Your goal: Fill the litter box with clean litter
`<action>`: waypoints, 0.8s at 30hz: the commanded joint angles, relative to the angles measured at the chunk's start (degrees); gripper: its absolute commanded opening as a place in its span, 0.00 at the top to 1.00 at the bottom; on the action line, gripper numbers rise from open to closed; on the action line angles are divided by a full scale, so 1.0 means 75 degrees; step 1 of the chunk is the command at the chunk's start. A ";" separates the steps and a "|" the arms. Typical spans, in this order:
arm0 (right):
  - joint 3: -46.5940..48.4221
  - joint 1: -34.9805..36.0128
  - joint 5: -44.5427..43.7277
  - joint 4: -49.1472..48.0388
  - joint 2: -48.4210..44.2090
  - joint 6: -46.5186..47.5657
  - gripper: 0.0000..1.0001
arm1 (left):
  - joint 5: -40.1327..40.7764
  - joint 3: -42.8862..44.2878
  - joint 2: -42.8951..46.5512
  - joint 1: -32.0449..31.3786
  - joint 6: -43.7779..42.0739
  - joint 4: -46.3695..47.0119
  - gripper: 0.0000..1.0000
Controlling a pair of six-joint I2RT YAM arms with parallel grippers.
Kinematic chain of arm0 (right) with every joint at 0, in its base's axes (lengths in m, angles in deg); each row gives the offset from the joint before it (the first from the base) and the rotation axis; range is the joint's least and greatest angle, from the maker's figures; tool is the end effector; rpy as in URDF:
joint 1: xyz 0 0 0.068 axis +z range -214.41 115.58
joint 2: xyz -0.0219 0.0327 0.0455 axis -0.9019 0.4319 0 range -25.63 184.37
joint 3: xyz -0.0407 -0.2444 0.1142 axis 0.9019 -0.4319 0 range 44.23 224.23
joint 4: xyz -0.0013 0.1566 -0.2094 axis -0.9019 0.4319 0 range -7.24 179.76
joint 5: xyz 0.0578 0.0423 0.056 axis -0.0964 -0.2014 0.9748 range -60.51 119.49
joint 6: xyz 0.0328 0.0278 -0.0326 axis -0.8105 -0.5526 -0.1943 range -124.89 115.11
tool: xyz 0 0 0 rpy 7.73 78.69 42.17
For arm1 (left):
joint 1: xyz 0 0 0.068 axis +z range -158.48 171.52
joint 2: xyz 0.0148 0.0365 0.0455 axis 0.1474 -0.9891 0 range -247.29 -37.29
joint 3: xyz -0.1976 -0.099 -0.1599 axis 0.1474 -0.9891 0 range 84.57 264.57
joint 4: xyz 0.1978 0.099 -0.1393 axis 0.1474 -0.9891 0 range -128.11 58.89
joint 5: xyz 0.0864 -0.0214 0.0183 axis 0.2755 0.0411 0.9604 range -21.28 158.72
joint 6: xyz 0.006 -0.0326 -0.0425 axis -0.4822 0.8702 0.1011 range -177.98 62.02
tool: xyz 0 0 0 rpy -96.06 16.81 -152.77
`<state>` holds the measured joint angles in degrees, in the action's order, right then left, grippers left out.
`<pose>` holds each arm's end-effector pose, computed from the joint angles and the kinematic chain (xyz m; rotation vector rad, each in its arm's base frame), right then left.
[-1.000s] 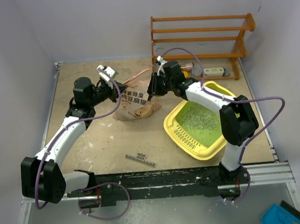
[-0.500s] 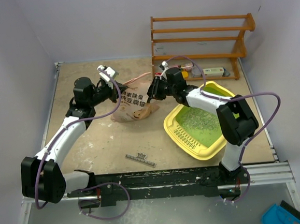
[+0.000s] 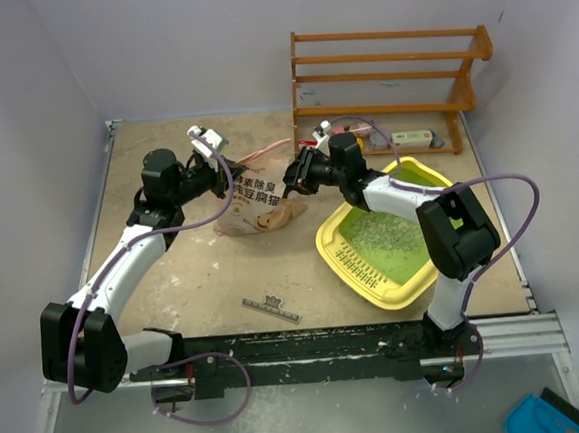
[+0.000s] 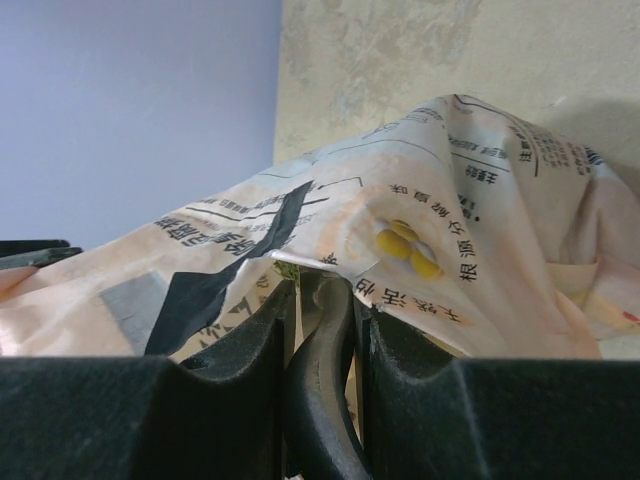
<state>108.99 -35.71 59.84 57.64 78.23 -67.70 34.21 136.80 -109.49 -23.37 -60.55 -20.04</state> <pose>0.3536 0.2140 0.2365 0.1860 2.0897 1.5375 0.2771 -0.0945 0.3215 0.6992 1.5995 -0.6758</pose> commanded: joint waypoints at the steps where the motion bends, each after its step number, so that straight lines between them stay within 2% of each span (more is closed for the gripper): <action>1: 0.0202 0.0113 0.1212 -0.1750 -0.0476 -0.1024 1.00 | -0.0161 0.0384 0.0048 0.0006 0.0096 0.0680 1.00; 6: 0.0011 -0.0070 0.1180 -0.1849 -0.0643 -0.1082 1.00 | -0.0161 0.0385 0.0073 0.0012 0.0073 0.0668 1.00; 16: -0.0660 -0.0719 0.1438 -0.2936 -0.0987 -0.1810 1.00 | -0.0168 0.0397 0.0103 0.0009 0.0060 0.0645 1.00; 24: -0.1128 -0.1045 0.1364 -0.2775 -0.1416 -0.1676 1.00 | -0.0185 0.0391 0.0175 0.0016 0.0060 0.0665 1.00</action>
<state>101.40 -42.68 66.88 45.05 73.11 -77.67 34.28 136.84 -109.49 -23.15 -60.57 -19.97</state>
